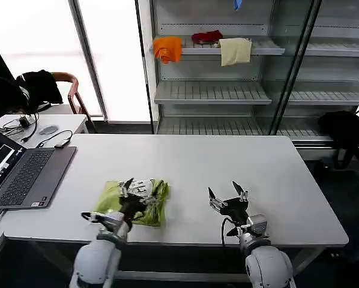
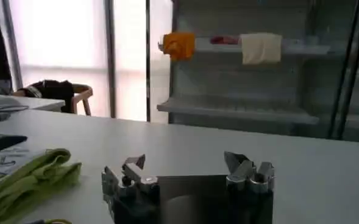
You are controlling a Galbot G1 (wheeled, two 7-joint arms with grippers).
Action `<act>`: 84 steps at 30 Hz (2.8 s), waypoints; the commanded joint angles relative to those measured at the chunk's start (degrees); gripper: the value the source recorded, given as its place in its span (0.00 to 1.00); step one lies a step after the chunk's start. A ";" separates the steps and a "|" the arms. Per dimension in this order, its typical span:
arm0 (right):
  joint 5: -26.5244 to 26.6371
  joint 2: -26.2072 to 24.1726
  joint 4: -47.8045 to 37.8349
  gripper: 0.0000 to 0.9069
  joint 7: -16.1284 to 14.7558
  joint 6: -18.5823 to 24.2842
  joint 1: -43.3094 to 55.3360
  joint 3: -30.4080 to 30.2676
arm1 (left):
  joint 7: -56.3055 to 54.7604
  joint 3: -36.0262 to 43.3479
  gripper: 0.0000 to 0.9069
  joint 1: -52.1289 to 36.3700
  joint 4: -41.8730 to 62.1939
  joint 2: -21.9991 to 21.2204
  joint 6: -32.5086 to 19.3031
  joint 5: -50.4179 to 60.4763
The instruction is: Fold and organize the clothes.
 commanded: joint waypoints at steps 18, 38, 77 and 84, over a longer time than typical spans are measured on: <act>-2.99 0.63 1.12 1.00 -0.52 0.89 -0.89 -1.16 | -2.15 -12.55 1.00 -1.38 11.42 8.59 2.41 -17.08; -2.58 0.76 1.39 1.00 -0.27 1.19 -1.41 -0.67 | 0.55 -11.43 0.57 0.22 10.86 7.65 2.60 -15.27; -0.92 0.16 1.56 1.00 0.01 1.79 -1.46 0.15 | 8.09 -24.44 0.01 -1.09 9.51 23.07 -1.97 -5.26; -0.29 -0.17 0.96 1.00 -0.06 2.20 -1.10 0.05 | 10.66 -26.95 0.01 -2.85 10.32 31.35 -1.65 -5.01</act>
